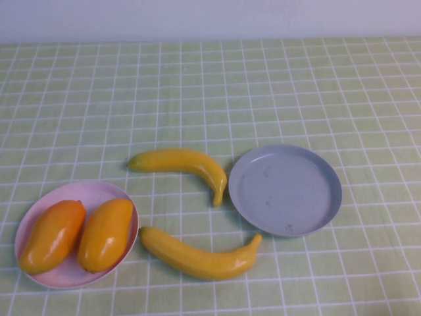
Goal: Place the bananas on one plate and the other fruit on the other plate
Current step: Put another type of fruit in the right plate
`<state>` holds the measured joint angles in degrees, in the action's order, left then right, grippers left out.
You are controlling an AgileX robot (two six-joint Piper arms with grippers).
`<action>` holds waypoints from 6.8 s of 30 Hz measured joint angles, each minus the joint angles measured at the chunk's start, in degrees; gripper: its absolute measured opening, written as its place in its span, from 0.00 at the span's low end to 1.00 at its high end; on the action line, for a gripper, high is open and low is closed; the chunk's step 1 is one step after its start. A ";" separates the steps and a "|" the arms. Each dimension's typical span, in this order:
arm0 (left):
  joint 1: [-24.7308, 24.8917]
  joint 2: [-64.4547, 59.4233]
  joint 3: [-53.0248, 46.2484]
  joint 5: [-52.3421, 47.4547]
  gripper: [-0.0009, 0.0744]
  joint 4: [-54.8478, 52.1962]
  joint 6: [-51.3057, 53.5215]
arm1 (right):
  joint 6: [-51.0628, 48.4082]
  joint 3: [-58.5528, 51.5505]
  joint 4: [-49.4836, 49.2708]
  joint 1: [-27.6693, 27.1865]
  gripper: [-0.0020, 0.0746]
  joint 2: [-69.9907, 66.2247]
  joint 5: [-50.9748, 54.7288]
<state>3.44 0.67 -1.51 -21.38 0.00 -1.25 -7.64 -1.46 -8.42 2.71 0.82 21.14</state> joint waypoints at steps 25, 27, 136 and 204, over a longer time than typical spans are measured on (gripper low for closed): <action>0.00 0.00 0.00 -0.13 0.01 -0.49 0.00 | -1.83 -0.32 -45.88 0.06 0.01 0.00 -28.46; 0.00 0.00 0.00 -0.13 0.01 -0.49 0.00 | -3.44 -0.32 -45.68 0.06 0.01 0.00 -24.73; 0.00 0.00 0.00 -0.13 0.01 -0.62 0.00 | 2.72 76.35 6.15 23.99 0.43 -110.23 16.52; 0.00 0.00 0.00 -0.13 0.01 -0.62 0.00 | -23.78 102.87 -9.19 34.05 0.43 -127.70 15.88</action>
<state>3.44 0.67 -1.51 -21.51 -0.62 -1.25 -31.42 101.41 -17.61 36.76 -126.88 37.03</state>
